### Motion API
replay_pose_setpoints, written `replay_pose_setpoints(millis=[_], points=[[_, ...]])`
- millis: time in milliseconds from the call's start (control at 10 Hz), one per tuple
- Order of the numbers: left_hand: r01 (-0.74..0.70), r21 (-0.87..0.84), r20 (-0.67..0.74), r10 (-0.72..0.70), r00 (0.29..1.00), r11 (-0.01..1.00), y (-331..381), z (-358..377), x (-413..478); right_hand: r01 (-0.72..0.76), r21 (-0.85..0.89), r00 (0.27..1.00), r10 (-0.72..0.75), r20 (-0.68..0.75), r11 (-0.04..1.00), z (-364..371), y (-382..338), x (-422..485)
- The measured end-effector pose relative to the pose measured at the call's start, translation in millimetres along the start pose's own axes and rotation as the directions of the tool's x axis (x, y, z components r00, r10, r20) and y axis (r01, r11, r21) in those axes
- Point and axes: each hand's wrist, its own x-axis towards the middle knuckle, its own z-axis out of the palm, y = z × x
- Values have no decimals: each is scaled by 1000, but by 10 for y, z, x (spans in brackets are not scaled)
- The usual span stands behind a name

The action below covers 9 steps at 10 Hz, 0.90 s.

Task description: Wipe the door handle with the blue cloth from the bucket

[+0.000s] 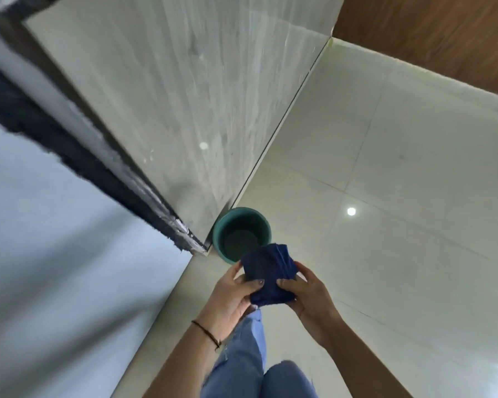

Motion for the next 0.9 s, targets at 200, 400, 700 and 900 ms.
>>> replay_pose_setpoints(millis=[200, 400, 700, 900], points=[[4, 103, -242, 21, 970, 995, -140, -252, 1532, -154, -107, 981, 139, -134, 982, -107, 57, 1667], [37, 67, -435, -4, 900, 997, -520, -905, 3343, -258, -228, 959, 221, -176, 939, -239, 678, 3707], [155, 157, -608, -28, 793, 975, -1372, -1947, 5405, -294, -561, 938, 121, -325, 774, -440, 1901, 5921], [282, 228, -689, -50, 723, 932, -1718, -2301, 6081, -356, -608, 908, 108, -406, 709, -454, 2449, 6599]])
